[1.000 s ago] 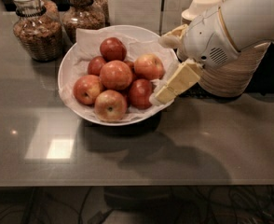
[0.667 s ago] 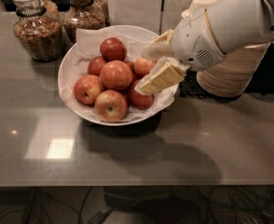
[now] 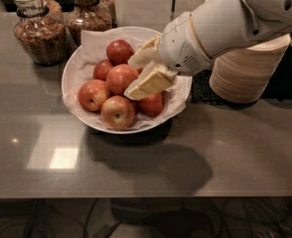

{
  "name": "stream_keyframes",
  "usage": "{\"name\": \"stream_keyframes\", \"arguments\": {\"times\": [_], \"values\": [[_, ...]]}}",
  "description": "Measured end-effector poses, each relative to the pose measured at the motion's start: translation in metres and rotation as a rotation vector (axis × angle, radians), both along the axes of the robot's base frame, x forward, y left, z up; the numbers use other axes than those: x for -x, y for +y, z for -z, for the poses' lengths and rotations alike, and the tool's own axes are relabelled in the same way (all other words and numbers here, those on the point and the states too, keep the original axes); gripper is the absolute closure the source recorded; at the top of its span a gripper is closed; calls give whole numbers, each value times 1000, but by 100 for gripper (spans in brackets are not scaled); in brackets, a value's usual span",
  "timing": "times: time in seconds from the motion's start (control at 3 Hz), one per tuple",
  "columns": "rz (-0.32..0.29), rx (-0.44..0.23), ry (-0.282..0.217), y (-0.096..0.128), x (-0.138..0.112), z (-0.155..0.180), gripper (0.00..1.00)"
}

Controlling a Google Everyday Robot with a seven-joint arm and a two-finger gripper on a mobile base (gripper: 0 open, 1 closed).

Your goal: Pick apple from white bowl

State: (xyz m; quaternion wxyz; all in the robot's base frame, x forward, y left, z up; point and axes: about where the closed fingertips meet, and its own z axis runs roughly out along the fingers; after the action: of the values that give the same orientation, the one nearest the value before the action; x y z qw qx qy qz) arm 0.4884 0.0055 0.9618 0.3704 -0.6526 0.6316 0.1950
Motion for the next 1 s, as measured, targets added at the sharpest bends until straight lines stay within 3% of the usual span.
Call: {"name": "stream_keyframes", "arguments": {"times": [0.33,0.67,1.0], "values": [[-22,15,4,14,-7,9,18],[-36,27,18,25,-15,18,7],[-40,35,27,34,-25,22,7]]}}
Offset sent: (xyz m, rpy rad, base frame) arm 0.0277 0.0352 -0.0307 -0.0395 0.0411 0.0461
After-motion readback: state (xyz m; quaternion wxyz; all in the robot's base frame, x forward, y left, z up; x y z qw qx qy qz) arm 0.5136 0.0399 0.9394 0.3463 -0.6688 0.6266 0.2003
